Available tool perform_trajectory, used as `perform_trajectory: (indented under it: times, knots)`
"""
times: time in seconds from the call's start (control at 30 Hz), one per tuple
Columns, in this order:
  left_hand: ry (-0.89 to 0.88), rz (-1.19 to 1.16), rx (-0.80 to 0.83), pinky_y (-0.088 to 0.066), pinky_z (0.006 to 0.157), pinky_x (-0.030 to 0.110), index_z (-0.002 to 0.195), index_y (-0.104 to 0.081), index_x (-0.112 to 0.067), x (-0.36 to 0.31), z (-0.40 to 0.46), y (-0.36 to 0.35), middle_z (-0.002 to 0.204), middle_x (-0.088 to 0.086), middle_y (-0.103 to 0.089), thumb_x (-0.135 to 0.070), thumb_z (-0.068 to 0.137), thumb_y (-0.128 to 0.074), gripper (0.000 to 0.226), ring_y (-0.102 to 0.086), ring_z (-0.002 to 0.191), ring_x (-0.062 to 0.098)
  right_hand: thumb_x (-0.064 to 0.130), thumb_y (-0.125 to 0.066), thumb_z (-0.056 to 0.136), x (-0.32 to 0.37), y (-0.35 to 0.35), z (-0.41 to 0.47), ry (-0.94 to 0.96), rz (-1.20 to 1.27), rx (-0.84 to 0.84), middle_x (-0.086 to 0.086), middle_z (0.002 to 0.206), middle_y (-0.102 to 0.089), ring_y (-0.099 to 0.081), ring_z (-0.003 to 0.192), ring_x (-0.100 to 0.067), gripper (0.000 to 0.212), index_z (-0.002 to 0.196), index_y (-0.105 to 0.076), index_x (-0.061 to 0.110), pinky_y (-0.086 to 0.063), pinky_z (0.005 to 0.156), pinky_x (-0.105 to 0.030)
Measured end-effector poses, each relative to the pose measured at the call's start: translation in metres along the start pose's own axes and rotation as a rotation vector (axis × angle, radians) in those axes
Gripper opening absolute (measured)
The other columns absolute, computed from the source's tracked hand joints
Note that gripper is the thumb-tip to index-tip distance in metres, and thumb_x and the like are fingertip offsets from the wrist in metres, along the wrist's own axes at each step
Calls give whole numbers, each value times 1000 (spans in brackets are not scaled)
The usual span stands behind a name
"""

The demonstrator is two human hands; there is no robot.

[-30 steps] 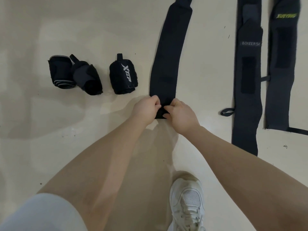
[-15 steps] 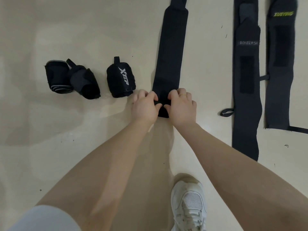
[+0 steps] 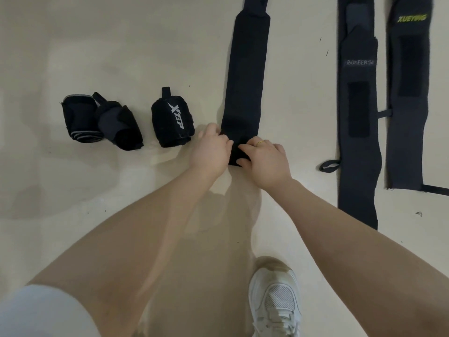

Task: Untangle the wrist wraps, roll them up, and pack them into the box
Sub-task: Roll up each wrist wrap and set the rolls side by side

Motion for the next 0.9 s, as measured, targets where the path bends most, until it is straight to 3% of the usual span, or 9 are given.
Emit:
perform_trajectory:
  times: [0.07,0.13,0.23,0.33,0.43,0.53,0.67,0.8,0.9]
  knots:
    - [-165,84,-2,-28,101,31,127,-54,-7,-10,-2,0,144,3,-36,-34,101,-37,41,-31,130,22,36,-43,97,-5,7,7,-35,33,8,-1,117,-56,-53,107,-23,32,124,-54,22,-31,90,-34]
    - [-218,66,25,-30,91,27,136,-41,-8,-13,-3,1,142,4,-37,-32,100,-40,43,-34,127,23,36,-44,96,-9,12,17,-85,101,23,-3,112,-60,-54,107,-24,34,126,-46,20,-32,88,-35]
    - [-241,95,32,-31,76,26,136,-38,-11,-10,-3,1,138,5,-39,-26,99,-43,40,-42,119,24,34,-48,94,-10,14,28,-117,98,59,-4,112,-59,-50,107,-25,32,121,-45,19,-28,82,-34]
    - [-217,125,51,-36,84,31,138,-39,-12,-7,1,-2,139,4,-40,-23,101,-39,39,-41,121,26,33,-48,95,-9,11,29,-124,55,37,-5,120,-49,-43,113,-25,31,123,-50,18,-31,84,-34]
    - [-229,186,52,-33,98,36,139,-39,-16,-13,4,-1,139,3,-42,-22,101,-37,38,-38,124,26,29,-45,97,-10,6,27,-138,179,45,-10,121,-48,-49,109,-28,35,127,-50,11,-36,80,-32]
    - [-237,255,48,-24,104,37,139,-42,-21,-15,4,3,141,-2,-42,-20,102,-35,38,-30,129,24,25,-43,99,-7,-2,26,-163,256,134,-15,113,-55,-53,103,-31,32,121,-51,3,-33,72,-29]
    - [-243,233,116,-29,101,32,140,-43,-22,-9,-3,1,143,-3,-42,-24,102,-35,39,-31,127,24,22,-44,98,-1,-15,13,-230,460,169,-13,94,-59,-51,86,-25,26,104,-58,1,-33,69,-29]
    - [-294,265,281,-34,101,32,147,-28,-23,1,-20,-7,145,-1,-35,-42,91,-53,65,-31,130,23,20,-44,98,1,-18,4,-232,505,256,-8,88,-54,-48,83,-21,26,98,-61,2,-32,68,-27]
    - [-342,374,308,-36,101,36,149,-18,-21,6,-31,-17,142,3,-36,-37,87,-62,78,-36,129,24,24,-46,98,-3,-21,-2,-294,558,267,-5,90,-53,-48,84,-19,21,105,-53,6,-34,70,-27]
Point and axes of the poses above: each hand's wrist, its own z-axis towards the middle knuckle, its own y-axis out of the back of the hand, x = y × z, the point moved 7 cm from there along z, towards the middle knuckle
